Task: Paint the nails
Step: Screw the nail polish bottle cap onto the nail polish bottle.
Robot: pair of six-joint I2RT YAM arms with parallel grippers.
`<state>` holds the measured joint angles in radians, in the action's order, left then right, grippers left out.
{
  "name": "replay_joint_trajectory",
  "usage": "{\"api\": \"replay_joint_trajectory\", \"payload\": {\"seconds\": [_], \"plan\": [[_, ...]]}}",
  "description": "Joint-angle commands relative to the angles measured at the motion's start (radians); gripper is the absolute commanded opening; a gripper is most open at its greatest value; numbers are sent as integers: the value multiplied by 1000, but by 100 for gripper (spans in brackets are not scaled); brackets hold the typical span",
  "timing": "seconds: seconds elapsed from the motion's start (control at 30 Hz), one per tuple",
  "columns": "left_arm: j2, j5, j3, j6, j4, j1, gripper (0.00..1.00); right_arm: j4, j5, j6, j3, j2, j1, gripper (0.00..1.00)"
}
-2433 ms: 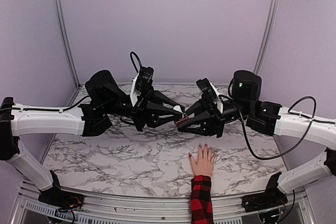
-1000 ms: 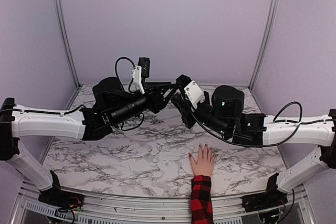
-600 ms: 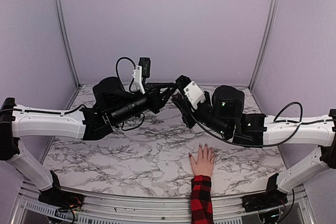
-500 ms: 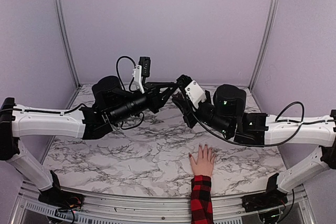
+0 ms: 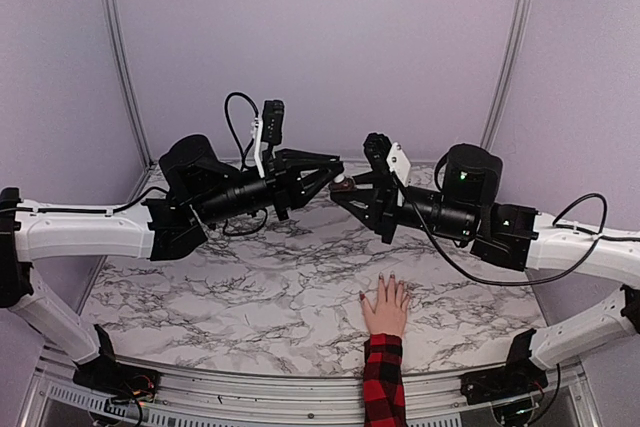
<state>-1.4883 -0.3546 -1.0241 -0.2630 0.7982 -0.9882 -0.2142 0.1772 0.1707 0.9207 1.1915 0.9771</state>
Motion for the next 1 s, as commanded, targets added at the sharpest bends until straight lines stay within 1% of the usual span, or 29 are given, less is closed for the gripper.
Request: {"api": "replay_joint_trajectory", "payload": {"seconds": [0.0,0.3,0.53,0.67,0.8,0.87,0.9,0.97], "plan": [[1,-250,10,-9,-63,-26,0,-133,315,-5,37,-41,-8,0],[13,-466,16,32,-63,-33,0,-138,577,-6,72,-30,-11,0],[10,-559,18,56,-63,-33,0,-132,710,-23,103,-18,-16,0],[11,-610,19,56,-63,-32,0,-133,735,-31,109,-15,-20,0],[23,-577,22,57,-63,-23,1,-119,705,-27,106,-10,-25,0],[50,-517,25,52,-63,-13,19,-99,652,-17,103,-12,-25,0],[67,-475,30,52,-63,-6,26,-90,597,-14,103,-15,-26,0],[118,-356,50,59,-63,0,34,-61,515,2,102,-21,-26,0]]}}
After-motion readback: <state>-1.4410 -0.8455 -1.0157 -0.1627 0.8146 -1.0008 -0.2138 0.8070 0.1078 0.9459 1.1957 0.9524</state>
